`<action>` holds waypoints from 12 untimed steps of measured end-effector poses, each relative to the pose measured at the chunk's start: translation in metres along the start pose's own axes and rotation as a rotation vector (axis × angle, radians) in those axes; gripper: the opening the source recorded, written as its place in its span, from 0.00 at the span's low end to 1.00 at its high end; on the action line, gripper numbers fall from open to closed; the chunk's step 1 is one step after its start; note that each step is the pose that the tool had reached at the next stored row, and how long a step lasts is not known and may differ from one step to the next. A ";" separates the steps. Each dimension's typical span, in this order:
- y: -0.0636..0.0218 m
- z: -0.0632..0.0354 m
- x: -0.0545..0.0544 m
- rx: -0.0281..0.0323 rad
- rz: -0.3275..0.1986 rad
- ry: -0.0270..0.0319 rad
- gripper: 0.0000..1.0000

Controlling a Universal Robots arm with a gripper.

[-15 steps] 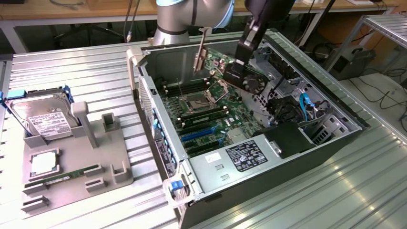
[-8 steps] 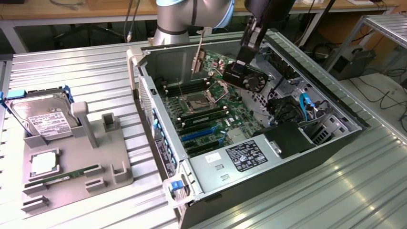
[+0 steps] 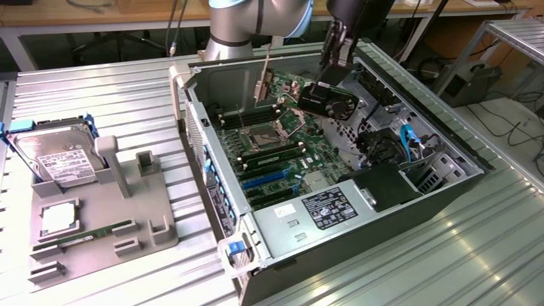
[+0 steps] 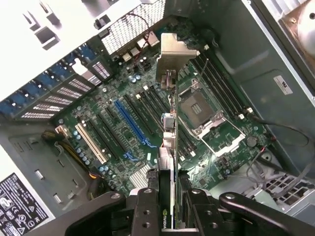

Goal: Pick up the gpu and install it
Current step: 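Insert the gpu into the slot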

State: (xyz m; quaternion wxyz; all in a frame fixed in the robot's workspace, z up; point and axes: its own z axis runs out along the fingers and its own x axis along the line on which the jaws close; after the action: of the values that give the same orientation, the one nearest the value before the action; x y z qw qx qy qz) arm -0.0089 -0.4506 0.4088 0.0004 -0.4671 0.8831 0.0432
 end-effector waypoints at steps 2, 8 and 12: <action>0.0000 0.0002 0.000 -0.0012 -0.049 -0.0004 0.26; -0.0001 0.0011 0.000 -0.0049 -0.156 0.0017 0.26; -0.0002 0.0021 0.000 -0.0084 -0.230 0.0060 0.26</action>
State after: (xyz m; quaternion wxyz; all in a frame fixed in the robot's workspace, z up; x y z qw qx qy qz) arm -0.0089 -0.4505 0.4067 0.0007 -0.5654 0.8236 0.0451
